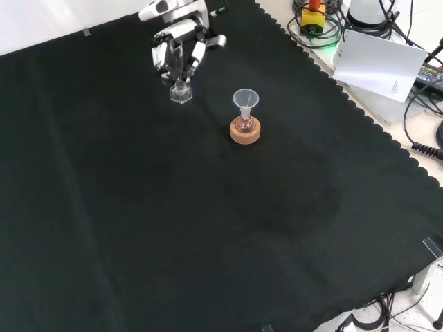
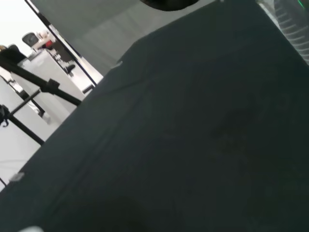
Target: Pour the water from the graduated cylinder into the round-bottom flask.
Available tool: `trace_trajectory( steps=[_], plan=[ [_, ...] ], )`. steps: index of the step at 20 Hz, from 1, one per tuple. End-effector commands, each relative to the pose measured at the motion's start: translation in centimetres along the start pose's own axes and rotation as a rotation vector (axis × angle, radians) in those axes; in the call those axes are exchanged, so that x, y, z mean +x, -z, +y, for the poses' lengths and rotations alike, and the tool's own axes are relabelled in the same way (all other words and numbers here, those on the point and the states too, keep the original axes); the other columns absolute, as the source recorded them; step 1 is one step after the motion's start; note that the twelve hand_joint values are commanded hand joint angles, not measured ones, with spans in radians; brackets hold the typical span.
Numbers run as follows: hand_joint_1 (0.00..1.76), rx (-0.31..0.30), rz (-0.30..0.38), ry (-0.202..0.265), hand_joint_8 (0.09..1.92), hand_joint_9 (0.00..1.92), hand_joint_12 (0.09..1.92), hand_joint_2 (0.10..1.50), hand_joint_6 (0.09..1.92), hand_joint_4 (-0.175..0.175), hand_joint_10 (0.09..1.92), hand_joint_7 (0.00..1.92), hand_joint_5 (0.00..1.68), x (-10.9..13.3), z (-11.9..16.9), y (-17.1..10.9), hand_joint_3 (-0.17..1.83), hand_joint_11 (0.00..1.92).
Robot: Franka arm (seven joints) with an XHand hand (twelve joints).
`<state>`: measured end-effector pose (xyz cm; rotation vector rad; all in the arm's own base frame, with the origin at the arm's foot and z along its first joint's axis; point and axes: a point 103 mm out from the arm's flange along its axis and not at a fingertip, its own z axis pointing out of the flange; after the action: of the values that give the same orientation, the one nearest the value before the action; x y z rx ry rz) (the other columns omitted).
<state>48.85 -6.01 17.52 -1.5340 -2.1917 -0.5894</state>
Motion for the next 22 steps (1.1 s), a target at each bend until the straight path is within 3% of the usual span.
trace_trajectory(
  steps=[1,6,12,16,22],
  plan=[
    [1.16,0.056,-0.043,-0.031,0.39,1.4,0.71,1.12,1.0,-0.175,0.09,1.2,0.99,-0.1,-4.3,1.5,0.0,1.28],
    [1.16,0.104,-0.08,-0.041,0.39,1.4,0.71,1.12,1.0,-0.175,0.09,1.2,1.0,0.5,-6.9,1.6,0.0,1.29],
    [1.16,0.208,-0.167,-0.056,0.38,1.4,0.71,1.12,1.0,-0.175,0.09,1.2,1.0,0.8,-9.9,1.8,0.0,1.29],
    [1.16,0.304,-0.218,-0.033,0.38,1.4,0.71,1.12,1.0,-0.175,0.09,1.2,1.0,0.6,-11.1,1.4,0.0,1.29],
    [1.16,0.426,-0.272,-0.048,0.38,1.41,0.71,1.12,0.99,-0.175,0.09,1.21,1.0,0.4,-12.7,0.3,-0.01,1.29]
  ],
)
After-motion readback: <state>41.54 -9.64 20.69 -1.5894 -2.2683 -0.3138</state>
